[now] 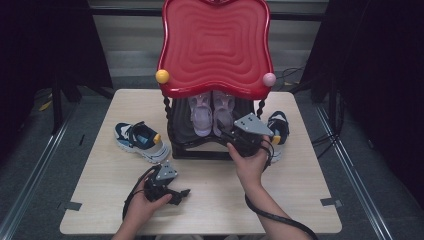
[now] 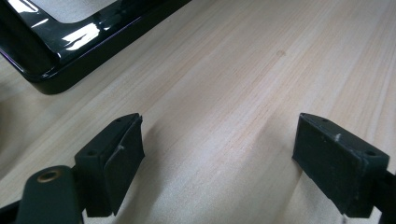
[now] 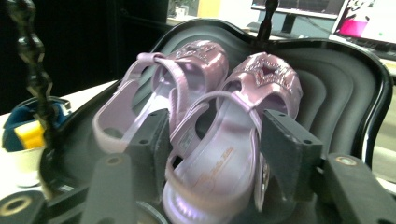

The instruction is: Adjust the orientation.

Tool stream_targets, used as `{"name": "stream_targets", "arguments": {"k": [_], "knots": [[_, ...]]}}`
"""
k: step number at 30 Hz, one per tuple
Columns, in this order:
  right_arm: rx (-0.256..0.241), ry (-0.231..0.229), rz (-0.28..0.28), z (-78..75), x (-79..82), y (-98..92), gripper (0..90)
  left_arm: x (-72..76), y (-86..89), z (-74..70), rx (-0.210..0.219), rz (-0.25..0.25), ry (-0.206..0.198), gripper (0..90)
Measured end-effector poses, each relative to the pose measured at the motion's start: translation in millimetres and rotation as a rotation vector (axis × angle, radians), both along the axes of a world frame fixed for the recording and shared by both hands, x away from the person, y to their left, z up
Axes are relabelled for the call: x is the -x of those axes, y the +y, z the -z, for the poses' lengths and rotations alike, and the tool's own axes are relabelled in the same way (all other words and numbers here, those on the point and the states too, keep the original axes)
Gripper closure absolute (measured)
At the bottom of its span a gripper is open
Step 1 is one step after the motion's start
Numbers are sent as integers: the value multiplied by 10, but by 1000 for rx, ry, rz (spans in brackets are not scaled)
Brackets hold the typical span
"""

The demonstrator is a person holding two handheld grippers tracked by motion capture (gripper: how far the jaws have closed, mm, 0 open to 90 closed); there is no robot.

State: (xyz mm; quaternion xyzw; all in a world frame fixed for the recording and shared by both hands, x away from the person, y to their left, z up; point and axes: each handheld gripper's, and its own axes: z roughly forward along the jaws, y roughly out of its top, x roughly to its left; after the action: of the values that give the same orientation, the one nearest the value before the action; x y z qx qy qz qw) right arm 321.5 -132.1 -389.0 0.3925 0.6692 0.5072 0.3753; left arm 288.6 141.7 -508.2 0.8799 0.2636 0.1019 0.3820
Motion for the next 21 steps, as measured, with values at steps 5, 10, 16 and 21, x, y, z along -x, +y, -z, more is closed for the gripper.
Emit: {"name": "stream_targets", "arguments": {"k": [5,10,16,21], "knots": [[4,22,-55,-20,118,-42,369,1,-2,1,4,-3,0,156],[7,55,-109,-10,250,-116,325,0,1,0,0,0,0,156],[13,97,-151,34,361,-223,292,0,1,0,0,0,0,155],[14,134,-181,101,430,-320,259,-1,1,0,0,1,1,155]]}}
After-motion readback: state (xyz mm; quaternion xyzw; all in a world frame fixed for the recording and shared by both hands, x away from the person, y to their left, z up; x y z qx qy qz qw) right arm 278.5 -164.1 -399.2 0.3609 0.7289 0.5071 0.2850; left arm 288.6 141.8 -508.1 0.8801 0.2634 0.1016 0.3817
